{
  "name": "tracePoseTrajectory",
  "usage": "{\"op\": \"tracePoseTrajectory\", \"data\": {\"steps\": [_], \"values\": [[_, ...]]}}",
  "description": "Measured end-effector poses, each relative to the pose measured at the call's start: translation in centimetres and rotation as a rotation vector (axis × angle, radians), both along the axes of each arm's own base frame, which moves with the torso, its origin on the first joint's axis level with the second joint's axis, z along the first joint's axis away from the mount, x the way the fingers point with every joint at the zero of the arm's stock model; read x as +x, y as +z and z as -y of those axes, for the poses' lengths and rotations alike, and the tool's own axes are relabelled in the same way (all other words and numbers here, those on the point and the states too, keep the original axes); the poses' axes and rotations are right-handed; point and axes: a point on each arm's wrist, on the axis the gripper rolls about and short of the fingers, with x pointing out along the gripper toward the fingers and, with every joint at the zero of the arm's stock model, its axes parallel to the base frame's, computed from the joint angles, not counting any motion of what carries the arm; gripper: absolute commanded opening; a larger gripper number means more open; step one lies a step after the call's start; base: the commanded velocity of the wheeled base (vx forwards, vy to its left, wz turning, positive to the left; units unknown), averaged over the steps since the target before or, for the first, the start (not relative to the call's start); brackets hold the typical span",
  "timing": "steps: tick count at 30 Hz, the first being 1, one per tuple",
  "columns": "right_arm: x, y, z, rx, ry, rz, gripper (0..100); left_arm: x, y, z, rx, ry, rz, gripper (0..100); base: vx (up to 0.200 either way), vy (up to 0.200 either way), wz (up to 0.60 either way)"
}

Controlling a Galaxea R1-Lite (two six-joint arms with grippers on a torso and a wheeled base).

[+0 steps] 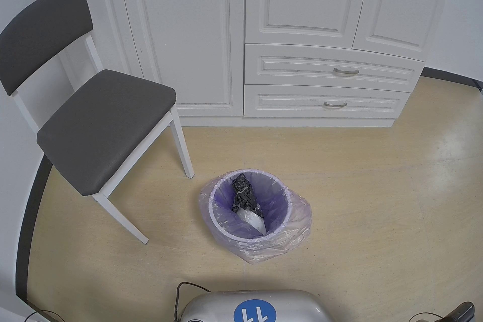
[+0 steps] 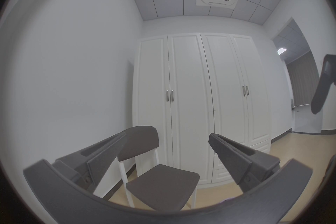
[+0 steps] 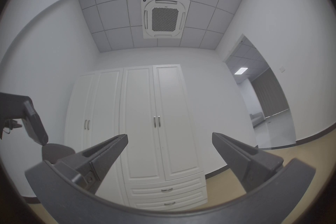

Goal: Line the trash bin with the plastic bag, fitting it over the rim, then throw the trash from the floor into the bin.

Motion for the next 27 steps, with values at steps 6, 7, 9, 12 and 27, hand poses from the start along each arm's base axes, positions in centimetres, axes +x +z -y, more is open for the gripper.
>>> {"op": "tracePoseTrajectory", "data": {"steps": [6,7,9,12,27], "values": [[-0.8,-0.8,0.2,0.077,-0.054,0.026,100,-1.7,-2.2,0.3,0.004,0.045,0.011,100,0.000,0.000,0.00],[-0.7,-0.9,0.2,0.082,-0.056,0.025,100,-1.9,-2.6,0.3,0.005,0.048,0.007,100,0.000,0.000,0.00],[-0.4,-1.2,0.2,0.083,-0.056,0.012,100,-2.3,-3.2,0.3,0.004,0.053,0.005,100,0.000,0.000,0.00],[0.7,-2.1,0.2,0.062,-0.042,-0.040,100,-2.8,-4.3,0.4,0.001,0.058,-0.002,100,0.000,0.000,0.00],[5.7,-6.4,0.0,-0.006,-0.006,-0.251,100,1.0,-14.2,0.7,-0.089,0.050,-0.162,100,0.000,0.000,0.00]]}}
